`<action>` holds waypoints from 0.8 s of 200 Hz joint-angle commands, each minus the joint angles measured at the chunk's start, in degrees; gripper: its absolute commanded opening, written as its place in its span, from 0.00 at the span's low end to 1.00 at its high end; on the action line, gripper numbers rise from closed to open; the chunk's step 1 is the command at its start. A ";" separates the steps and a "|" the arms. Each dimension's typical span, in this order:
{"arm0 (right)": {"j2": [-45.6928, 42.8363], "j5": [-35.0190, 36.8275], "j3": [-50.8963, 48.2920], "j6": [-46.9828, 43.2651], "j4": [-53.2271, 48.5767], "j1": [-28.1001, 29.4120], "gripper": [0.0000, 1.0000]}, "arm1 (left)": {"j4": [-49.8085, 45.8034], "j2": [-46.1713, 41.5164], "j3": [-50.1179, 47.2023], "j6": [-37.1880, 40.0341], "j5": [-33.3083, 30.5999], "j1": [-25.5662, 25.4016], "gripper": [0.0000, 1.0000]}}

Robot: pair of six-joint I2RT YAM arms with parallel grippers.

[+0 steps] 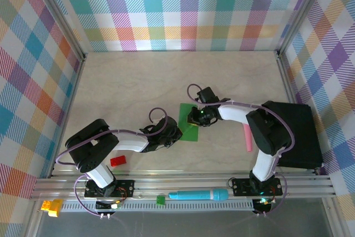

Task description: Fold a paper plane with a square sheet of paper (pick it up from the middle)

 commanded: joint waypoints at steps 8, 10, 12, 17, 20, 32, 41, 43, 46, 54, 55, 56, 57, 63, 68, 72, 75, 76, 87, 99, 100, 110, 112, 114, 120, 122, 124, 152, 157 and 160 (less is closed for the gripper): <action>-2.85 2.25 0.62 -1.93 -3.24 1.51 0.13 | -6.68 2.21 0.50 -0.67 -0.12 -0.34 0.00; -2.85 2.34 0.50 -1.76 -3.20 1.67 0.13 | -6.68 2.19 0.56 -0.69 -0.10 -0.41 0.00; -2.77 2.45 0.39 -1.63 -3.26 1.84 0.13 | -6.68 2.31 0.60 -0.68 -0.02 -0.40 0.00; -2.64 2.84 0.02 -1.21 -3.13 2.20 0.12 | -6.75 2.42 0.69 -0.70 0.00 -0.35 0.00; -2.52 3.03 -0.16 -0.94 -3.11 2.39 0.11 | -6.81 2.41 0.70 -0.69 0.06 -0.34 0.00; -1.95 3.12 -0.83 -0.01 -2.53 3.11 0.09 | -6.82 2.51 0.79 -0.70 0.09 -0.39 0.00; -1.55 3.02 -1.15 0.67 -2.04 3.61 0.08 | -6.86 2.48 0.79 -0.79 0.09 -0.35 0.00; -1.47 2.95 -1.23 0.74 -2.00 3.71 0.08 | -6.86 2.47 0.79 -0.77 0.09 -0.41 0.00; -1.20 2.87 -1.28 0.86 -1.79 3.83 0.07 | -6.90 2.52 0.79 -0.79 0.09 -0.35 0.00; -0.78 2.53 -1.38 1.11 -1.32 4.27 0.06 | -6.94 2.60 0.88 -0.79 0.09 -0.35 0.00; -0.72 2.51 -1.38 1.18 -1.29 4.33 0.06 | -6.94 2.61 0.88 -0.79 0.09 -0.35 0.00; -0.60 2.46 -1.34 1.13 -1.27 4.31 0.05 | -6.99 2.66 0.88 -0.79 0.09 -0.35 0.00; -0.54 2.43 -1.31 1.19 -1.27 4.44 0.05 | -7.01 2.64 0.88 -0.79 0.13 -0.34 0.00; -0.25 2.40 -1.29 1.33 -1.14 4.64 0.05 | -7.04 2.60 0.96 -0.79 0.14 -0.34 0.00; 0.09 2.49 -1.27 1.55 -0.99 4.73 0.04 | -7.04 2.68 0.96 -0.79 0.17 -0.34 0.00; 0.40 2.56 -1.25 1.62 -0.95 4.82 0.04 | -7.11 2.71 0.98 -0.81 0.14 -0.41 0.00; 0.58 2.62 -1.29 1.65 -0.95 4.82 0.04 | -7.22 2.71 0.97 -0.87 0.20 -0.36 0.00; 0.62 2.60 -1.29 1.72 -0.88 4.82 0.04 | -7.22 2.66 0.97 -0.96 0.15 -0.35 0.00; 1.15 2.50 -1.61 2.07 -0.28 4.82 0.04 | -7.30 2.71 0.86 -1.06 0.17 -0.34 0.00; 1.60 2.00 -2.08 2.26 0.53 4.88 0.03 | -7.39 2.66 0.85 -1.14 0.20 -0.34 0.00; 1.66 1.94 -2.12 2.24 0.60 4.85 0.03 | -7.39 2.60 0.87 -1.14 0.19 -0.34 0.00; 2.04 1.46 -2.63 2.24 1.27 4.84 0.03 | -7.67 2.70 0.85 -1.14 0.26 -0.37 0.00; 2.10 1.44 -2.73 2.29 1.37 4.83 0.03 | -7.70 2.68 0.87 -1.08 0.22 -0.35 0.00; 2.14 1.37 -2.84 2.31 1.44 4.82 0.03 | -7.77 2.68 0.85 -1.13 0.23 -0.35 0.00; 2.32 1.35 -3.24 2.39 1.85 4.82 0.03 | -7.74 2.63 0.88 -1.14 0.31 -0.37 0.00; 2.33 1.39 -3.32 2.27 1.85 4.82 0.03 | -7.78 2.69 0.88 -1.16 0.34 -0.35 0.00; 2.33 1.47 -3.45 2.30 1.83 4.82 0.03 | -7.82 2.70 0.88 -1.19 0.30 -0.35 0.00; 2.16 4.09 -5.39 2.39 2.12 4.68 0.03 | -9.32 2.60 0.71 -2.15 0.18 -0.35 0.00; 2.09 4.83 -5.82 2.37 2.31 4.63 0.03 | -9.75 2.62 0.66 -2.42 0.10 -0.34 0.00; 2.07 5.24 -6.10 2.32 2.35 4.61 0.03 | -10.02 2.62 0.62 -2.60 0.09 -0.36 0.00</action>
